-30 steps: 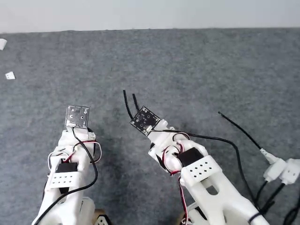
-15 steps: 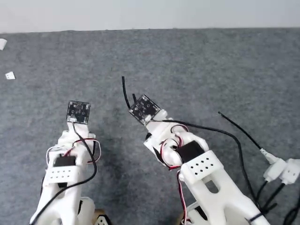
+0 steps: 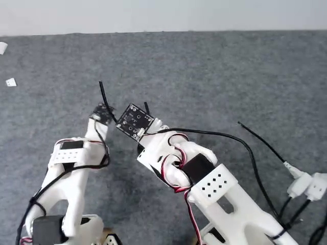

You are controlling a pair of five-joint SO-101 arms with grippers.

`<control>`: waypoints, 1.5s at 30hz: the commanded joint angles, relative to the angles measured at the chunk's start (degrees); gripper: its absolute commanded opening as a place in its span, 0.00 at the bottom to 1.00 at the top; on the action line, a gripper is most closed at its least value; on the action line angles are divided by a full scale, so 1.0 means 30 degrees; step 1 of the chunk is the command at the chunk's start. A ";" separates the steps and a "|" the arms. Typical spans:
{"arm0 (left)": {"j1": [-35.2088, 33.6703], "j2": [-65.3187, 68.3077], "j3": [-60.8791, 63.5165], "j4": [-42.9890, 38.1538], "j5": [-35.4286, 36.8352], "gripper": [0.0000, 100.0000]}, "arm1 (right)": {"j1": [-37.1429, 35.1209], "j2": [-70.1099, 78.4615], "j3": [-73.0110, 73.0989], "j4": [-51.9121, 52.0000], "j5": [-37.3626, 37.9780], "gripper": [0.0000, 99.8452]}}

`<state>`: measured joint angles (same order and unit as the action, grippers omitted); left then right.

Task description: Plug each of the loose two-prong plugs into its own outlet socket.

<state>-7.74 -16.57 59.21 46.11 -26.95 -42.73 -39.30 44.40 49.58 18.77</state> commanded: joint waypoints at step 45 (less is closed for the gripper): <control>-0.3282 -1.1692 0.6432 -0.5949 0.6271 0.01 | 0.0689 1.4637 -0.8293 0.0747 -0.4249 0.17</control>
<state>-17.49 -50.86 81.63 29.76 -8.57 -42.20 5.36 23.91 50.99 6.55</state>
